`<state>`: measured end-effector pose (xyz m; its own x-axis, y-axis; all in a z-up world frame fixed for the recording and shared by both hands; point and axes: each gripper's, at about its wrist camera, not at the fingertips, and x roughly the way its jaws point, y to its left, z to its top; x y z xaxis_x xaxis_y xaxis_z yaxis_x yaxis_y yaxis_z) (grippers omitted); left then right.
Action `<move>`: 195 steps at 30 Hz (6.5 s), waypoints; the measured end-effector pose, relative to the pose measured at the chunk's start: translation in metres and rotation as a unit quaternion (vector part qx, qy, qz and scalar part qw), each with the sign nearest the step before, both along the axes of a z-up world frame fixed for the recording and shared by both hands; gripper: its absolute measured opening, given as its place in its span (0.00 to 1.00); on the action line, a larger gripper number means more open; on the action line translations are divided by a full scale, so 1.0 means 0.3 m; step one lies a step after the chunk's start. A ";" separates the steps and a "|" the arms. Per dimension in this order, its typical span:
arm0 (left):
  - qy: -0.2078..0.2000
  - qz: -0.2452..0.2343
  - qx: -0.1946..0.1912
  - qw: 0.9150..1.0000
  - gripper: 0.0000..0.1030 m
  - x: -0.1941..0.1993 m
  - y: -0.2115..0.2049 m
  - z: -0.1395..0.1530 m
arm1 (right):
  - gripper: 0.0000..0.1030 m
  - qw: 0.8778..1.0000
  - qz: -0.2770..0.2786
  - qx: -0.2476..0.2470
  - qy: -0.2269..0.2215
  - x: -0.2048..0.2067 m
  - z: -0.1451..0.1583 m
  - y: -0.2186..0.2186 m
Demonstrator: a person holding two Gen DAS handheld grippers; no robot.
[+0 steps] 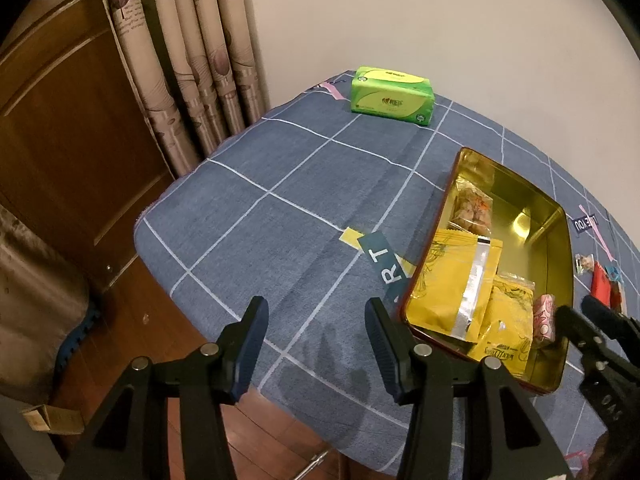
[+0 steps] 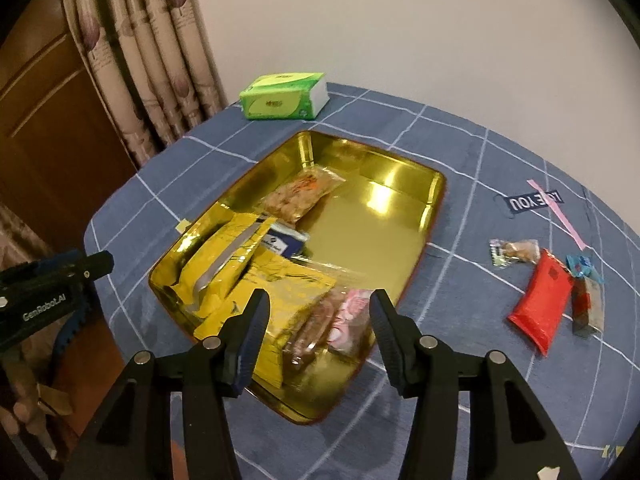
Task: Organize snacks
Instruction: 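Move the right gripper to the grey packet and grasp it, then grasp the red wrapped cake with the left gripper while the right holds the grey packet, then carry the red cake over the tin and open the left gripper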
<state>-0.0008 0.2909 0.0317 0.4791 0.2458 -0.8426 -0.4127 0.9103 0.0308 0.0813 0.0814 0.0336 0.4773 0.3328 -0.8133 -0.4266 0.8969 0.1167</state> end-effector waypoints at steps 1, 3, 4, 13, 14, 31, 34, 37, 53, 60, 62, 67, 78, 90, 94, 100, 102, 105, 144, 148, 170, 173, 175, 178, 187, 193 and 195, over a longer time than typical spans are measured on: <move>0.001 0.000 0.001 1.000 0.50 0.000 -0.001 0.000 | 0.48 1.000 -0.007 -0.001 -0.001 0.000 0.002 -0.021; 0.001 0.001 0.002 1.000 0.50 0.002 -0.003 -0.002 | 0.49 1.000 -0.020 -0.001 0.000 0.006 0.003 -0.068; 0.001 0.001 0.001 1.000 0.50 0.000 -0.002 0.000 | 0.49 1.000 -0.028 -0.004 -0.001 0.012 0.000 -0.091; 0.003 -0.005 0.007 1.000 0.50 -0.001 -0.005 -0.001 | 0.49 0.990 -0.137 -0.025 0.008 0.108 -0.033 -0.431; 0.003 -0.006 0.007 1.000 0.50 0.000 -0.006 -0.001 | 0.49 0.989 -0.145 -0.027 0.007 0.119 -0.032 -0.461; 0.015 -0.039 0.034 0.999 0.50 0.026 -0.102 -0.020 | 0.49 0.978 -0.201 -0.053 0.015 0.318 -0.178 -0.787; 0.008 -0.059 0.059 0.996 0.50 0.031 -0.168 -0.003 | 0.49 0.979 -0.195 -0.054 0.015 0.340 -0.208 -0.791; 0.010 -0.085 0.068 0.994 0.50 0.050 -0.252 0.005 | 0.43 0.981 -0.189 -0.050 0.012 0.346 -0.227 -0.788; 0.000 -0.284 0.016 0.959 0.50 0.257 -0.849 -0.046 | 0.32 0.982 -0.184 -0.044 -0.021 0.246 -0.239 -0.938; -0.009 -0.338 -0.010 0.941 0.50 0.346 -1.005 -0.100 | 0.32 0.972 -0.221 -0.075 -0.029 0.215 -0.239 -1.113; -0.008 -0.351 -0.018 0.936 0.50 0.363 -1.037 -0.109 | 0.32 0.970 -0.230 -0.076 -0.028 0.209 -0.239 -1.154; 0.002 -0.374 -0.021 0.927 0.68 0.401 -1.132 -0.133 | 0.32 0.967 -0.247 -0.063 -0.026 0.193 -0.243 -1.219; 0.037 -0.394 -0.023 0.918 0.69 0.507 -1.225 -0.207 | 0.32 0.967 -0.247 -0.059 -0.025 0.190 -0.248 -1.222; 0.051 -0.379 -0.028 0.924 0.68 0.573 -1.219 -0.287 | 0.32 0.967 -0.249 -0.058 -0.025 0.192 -0.251 -1.221; 0.043 -0.380 -0.026 0.924 0.68 0.574 -1.224 -0.289 | 0.32 0.967 -0.249 -0.058 -0.025 0.192 -0.252 -1.220; 0.036 -0.380 -0.024 0.924 0.49 0.570 -1.235 -0.282 | 0.32 0.967 -0.249 -0.058 -0.025 0.192 -0.252 -1.220; 0.034 -0.380 -0.026 0.924 0.45 0.563 -1.232 -0.275 | 0.32 0.966 -0.249 -0.058 -0.025 0.192 -0.252 -1.221; 0.039 -0.382 -0.027 0.923 0.45 0.546 -1.227 -0.274 | 0.32 0.966 -0.249 -0.058 -0.025 0.192 -0.252 -1.220; -0.015 -0.284 0.010 0.959 0.45 0.382 -0.767 0.114 | 0.32 0.966 -0.249 -0.063 -0.027 0.189 -0.252 -1.221; -0.004 -0.257 0.012 0.966 0.45 0.422 -0.665 0.099 | 0.32 0.966 -0.249 -0.063 -0.027 0.190 -0.252 -1.220; 0.093 -0.232 0.009 0.968 0.45 0.585 -0.508 -0.132 | 0.32 0.966 -0.248 -0.065 -0.027 0.189 -0.251 -1.222; 0.099 -0.240 0.012 0.966 0.45 0.592 -0.530 -0.151 | 0.32 0.966 -0.248 -0.066 -0.028 0.190 -0.251 -1.219; 0.104 -0.246 0.017 0.964 0.45 0.596 -0.546 -0.162 | 0.32 0.966 -0.248 -0.066 -0.028 0.190 -0.251 -1.220; 0.112 -0.254 0.027 0.960 0.45 0.594 -0.564 -0.172 | 0.32 0.966 -0.248 -0.066 -0.028 0.190 -0.251 -1.220; 0.133 -0.254 0.024 0.958 0.46 0.593 -0.561 -0.199 | 0.32 0.966 -0.248 -0.066 -0.028 0.189 -0.251 -1.222; 0.135 -0.251 0.026 0.958 0.49 0.595 -0.563 -0.195 | 0.32 0.966 -0.248 -0.066 -0.028 0.190 -0.251 -1.222; 0.133 -0.249 0.023 0.959 0.49 0.594 -0.560 -0.185 | 0.32 0.966 -0.248 -0.066 -0.028 0.190 -0.250 -1.219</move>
<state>0.1773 0.1228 -0.0239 0.3160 0.0824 -0.9452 0.1003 0.9877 0.1196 0.1383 -0.2843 -0.0415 0.5954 -0.0532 -0.8016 0.0570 0.9981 -0.0239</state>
